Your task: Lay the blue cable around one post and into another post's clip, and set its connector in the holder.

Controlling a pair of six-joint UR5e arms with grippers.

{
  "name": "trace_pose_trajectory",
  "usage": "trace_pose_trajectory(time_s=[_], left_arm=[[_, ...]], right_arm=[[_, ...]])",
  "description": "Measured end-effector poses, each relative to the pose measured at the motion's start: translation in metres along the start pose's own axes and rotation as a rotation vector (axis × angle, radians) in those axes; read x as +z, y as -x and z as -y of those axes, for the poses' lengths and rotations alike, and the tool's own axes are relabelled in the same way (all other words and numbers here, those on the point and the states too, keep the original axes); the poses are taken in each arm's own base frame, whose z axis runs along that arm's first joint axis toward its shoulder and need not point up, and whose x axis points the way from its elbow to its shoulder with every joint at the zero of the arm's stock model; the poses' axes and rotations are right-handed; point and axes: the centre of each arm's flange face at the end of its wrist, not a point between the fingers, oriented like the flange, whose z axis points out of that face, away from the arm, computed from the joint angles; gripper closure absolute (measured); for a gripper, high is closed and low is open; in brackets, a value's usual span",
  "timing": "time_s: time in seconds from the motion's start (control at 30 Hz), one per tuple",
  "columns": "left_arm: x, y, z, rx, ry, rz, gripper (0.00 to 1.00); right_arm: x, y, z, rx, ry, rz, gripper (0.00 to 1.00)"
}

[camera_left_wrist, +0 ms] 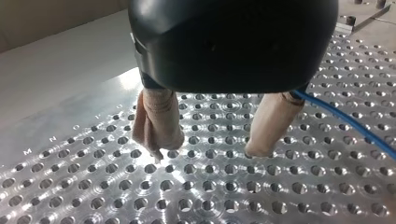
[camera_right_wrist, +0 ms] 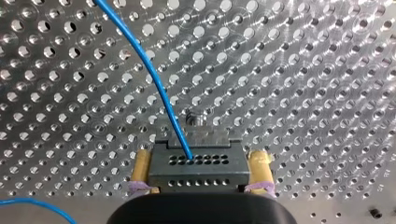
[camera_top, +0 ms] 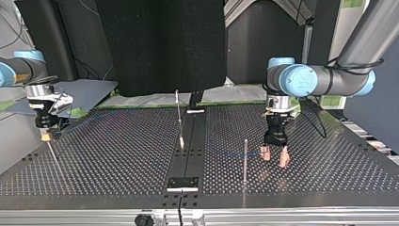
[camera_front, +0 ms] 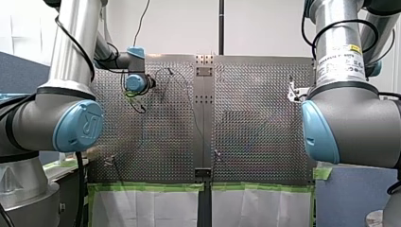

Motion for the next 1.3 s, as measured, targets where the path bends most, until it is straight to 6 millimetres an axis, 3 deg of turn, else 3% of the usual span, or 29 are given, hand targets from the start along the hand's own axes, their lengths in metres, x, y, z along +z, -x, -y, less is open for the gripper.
trace_pose_trajectory(time_s=[0.77, 1.3], left_arm=[[-0.011, -0.005, 0.019, -0.195, -0.040, -0.099, 0.00], [-0.025, -0.011, 0.021, -0.165, 0.019, -0.160, 0.00]], right_arm=[[0.000, 0.000, 0.001, -0.004, 0.001, 0.004, 0.21], [0.000, 0.000, 0.003, -0.005, 0.002, 0.005, 0.21]])
